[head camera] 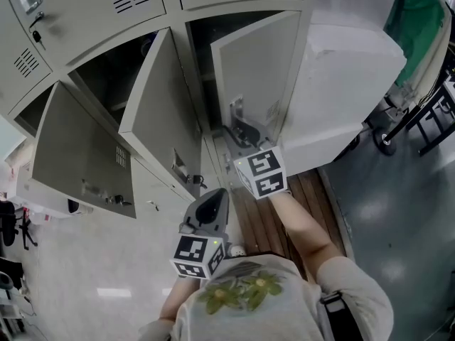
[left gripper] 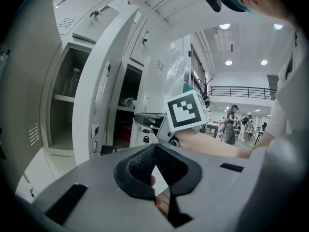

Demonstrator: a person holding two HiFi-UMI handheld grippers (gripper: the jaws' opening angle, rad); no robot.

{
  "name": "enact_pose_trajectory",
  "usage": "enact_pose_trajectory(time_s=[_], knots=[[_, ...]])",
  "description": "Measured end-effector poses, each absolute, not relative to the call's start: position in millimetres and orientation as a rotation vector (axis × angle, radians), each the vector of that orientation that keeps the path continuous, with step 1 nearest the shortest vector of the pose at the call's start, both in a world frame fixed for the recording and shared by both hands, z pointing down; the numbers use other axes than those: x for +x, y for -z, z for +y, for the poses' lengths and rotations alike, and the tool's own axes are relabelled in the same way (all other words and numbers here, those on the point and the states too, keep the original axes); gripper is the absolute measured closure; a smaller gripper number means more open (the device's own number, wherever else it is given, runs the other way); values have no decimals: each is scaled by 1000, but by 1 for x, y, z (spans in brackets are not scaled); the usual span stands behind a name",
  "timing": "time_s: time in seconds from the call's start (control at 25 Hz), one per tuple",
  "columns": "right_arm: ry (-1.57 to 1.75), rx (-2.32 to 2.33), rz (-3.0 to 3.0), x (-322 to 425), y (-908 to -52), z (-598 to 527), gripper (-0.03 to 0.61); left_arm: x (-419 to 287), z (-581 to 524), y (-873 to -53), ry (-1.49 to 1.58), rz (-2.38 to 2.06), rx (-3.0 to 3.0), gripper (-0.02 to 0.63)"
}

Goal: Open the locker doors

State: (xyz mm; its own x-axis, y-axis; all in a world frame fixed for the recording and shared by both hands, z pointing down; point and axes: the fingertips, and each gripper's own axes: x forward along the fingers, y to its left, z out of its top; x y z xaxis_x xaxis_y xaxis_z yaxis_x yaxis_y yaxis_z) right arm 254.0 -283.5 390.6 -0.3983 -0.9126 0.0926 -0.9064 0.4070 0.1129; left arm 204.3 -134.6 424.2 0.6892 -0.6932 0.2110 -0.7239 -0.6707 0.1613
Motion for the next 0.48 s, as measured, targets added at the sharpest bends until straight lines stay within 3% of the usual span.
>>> enact_pose_trajectory(time_s=[0.48], knots=[[63,1644,-2519,267,-390,-263,445,222,-135,-425,-205,-1071,2701,584]])
